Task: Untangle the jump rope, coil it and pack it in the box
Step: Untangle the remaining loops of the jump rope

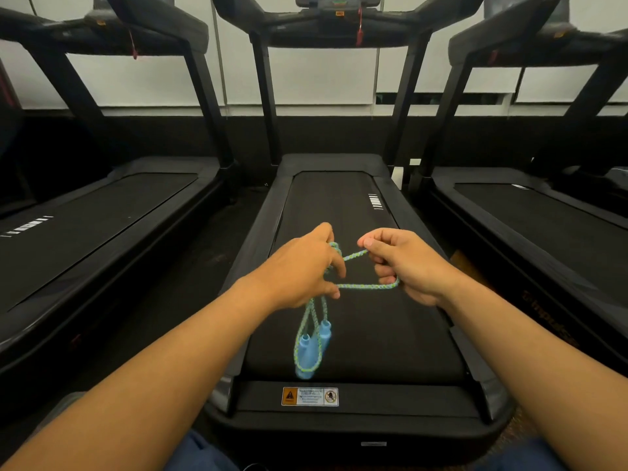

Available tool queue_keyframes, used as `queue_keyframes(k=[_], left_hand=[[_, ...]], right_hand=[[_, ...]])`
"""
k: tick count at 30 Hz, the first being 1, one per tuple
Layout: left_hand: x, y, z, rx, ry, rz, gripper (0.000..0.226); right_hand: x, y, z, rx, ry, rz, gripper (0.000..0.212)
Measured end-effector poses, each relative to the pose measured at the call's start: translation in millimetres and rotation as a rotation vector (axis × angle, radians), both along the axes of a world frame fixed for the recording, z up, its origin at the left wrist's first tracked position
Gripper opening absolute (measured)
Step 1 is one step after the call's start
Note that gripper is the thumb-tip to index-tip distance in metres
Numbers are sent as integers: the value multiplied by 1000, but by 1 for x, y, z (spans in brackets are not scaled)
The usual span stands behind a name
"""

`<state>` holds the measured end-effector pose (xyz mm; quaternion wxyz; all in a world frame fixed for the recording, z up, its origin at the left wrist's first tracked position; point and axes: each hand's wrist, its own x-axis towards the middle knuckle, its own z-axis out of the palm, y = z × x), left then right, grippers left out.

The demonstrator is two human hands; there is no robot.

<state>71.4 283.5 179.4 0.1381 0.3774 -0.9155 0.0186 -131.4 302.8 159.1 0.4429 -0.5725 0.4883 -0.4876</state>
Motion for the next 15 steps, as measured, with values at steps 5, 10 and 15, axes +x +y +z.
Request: queue_keyframes(k=[5, 10, 15], left_hand=[[2, -2, 1, 97, -10, -28, 33], [1, -12, -7, 656, 1016, 9, 10], [-4, -15, 7, 1042, 1553, -4, 16]], right_hand=[[-4, 1, 0, 21, 28, 32, 14], [-14, 5, 0, 67, 80, 223, 10], [-10, 8, -2, -6, 454, 251, 9]])
